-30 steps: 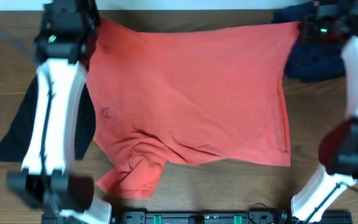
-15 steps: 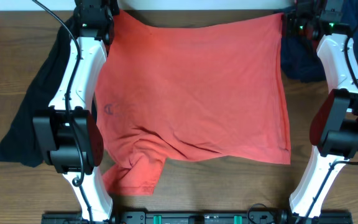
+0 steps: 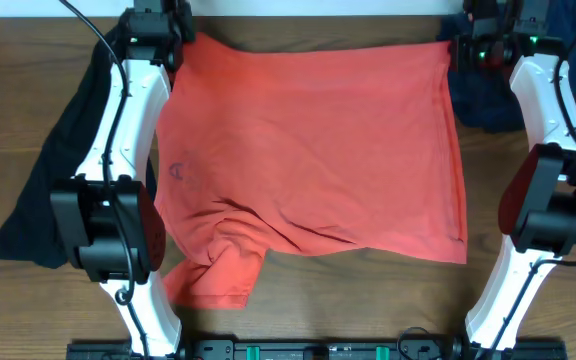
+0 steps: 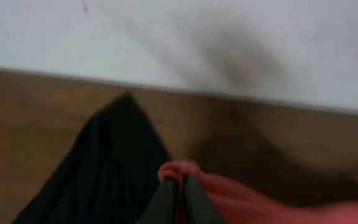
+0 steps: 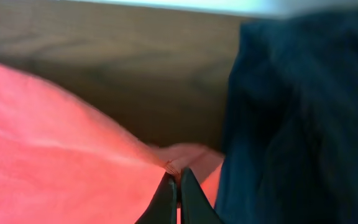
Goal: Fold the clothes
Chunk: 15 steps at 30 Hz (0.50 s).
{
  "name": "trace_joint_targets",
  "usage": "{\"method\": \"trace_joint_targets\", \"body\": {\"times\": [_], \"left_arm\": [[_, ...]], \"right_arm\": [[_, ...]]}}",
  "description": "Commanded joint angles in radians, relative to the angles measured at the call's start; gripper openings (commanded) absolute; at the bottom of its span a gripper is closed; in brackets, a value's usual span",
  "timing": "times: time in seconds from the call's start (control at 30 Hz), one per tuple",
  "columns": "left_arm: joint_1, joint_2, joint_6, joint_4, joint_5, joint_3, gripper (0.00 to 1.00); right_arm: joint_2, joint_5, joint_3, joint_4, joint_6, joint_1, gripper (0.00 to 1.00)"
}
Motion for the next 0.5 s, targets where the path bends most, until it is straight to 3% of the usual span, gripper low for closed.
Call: {"method": "trace_joint_targets", "body": {"times": [0.0,0.3,0.47], "left_arm": [[0.006,-0.113,-0.001,-0.103,-0.003,0.023,0.06],[0.006,-0.174,-0.002,-0.489,-0.007,0.019,0.06],[0.018,-0.162,-0.002,-0.574,-0.014,-0.019,0.06]], "right_arm": [[-0.100,-0.013,0.016,-0.064,0.006,0.000,0.01],[-0.126,-0.009,0.008,-0.372,-0.008,0.000,0.01],[-0.125,-0.005,-0.024,-0.420,-0.015,0.000,0.01]]}}
